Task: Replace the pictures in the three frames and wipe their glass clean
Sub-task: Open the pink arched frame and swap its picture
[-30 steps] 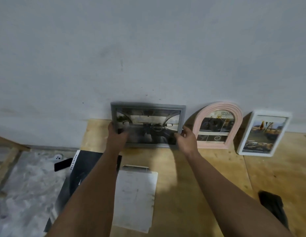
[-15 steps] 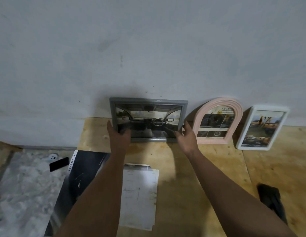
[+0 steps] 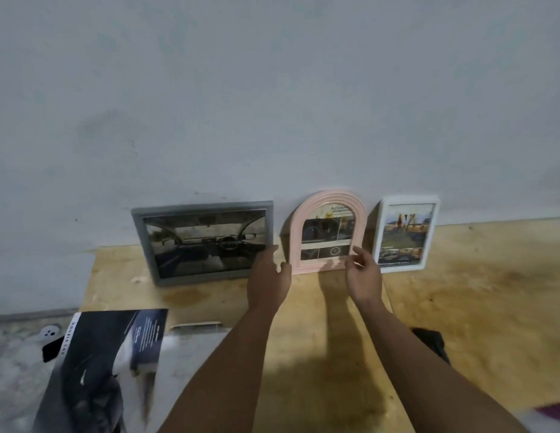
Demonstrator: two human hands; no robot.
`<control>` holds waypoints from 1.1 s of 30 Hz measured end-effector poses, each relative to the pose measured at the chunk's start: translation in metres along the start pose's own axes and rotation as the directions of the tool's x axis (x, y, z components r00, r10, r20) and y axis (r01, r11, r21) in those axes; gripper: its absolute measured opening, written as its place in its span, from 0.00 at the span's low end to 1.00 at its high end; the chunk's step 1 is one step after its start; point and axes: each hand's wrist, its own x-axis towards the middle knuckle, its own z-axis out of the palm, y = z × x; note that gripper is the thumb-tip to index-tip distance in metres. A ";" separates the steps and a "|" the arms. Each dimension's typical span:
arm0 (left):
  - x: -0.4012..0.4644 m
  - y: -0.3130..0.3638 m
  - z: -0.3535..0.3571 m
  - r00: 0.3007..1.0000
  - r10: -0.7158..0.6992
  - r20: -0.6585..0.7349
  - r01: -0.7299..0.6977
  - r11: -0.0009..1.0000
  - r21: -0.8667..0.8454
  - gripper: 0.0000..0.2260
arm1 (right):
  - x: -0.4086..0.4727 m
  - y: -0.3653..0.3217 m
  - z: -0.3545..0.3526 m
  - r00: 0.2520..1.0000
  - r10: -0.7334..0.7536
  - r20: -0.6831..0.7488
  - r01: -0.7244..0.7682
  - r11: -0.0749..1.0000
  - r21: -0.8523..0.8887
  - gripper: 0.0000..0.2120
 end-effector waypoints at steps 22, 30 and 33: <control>-0.019 0.018 0.079 0.982 -0.146 -0.115 0.133 0.984 -0.118 0.12 | 0.056 0.010 -0.067 0.934 0.040 0.354 -0.054 0.998 0.029 0.18; -0.077 0.007 0.059 0.993 -0.045 -0.105 0.041 0.998 -0.038 0.06 | 0.011 0.048 -0.108 0.805 0.287 0.519 -0.357 0.933 0.037 0.09; -0.091 0.017 0.050 0.993 0.061 -0.102 -0.060 0.998 0.015 0.07 | 0.002 0.047 -0.119 0.809 0.266 0.525 -0.341 0.939 0.049 0.13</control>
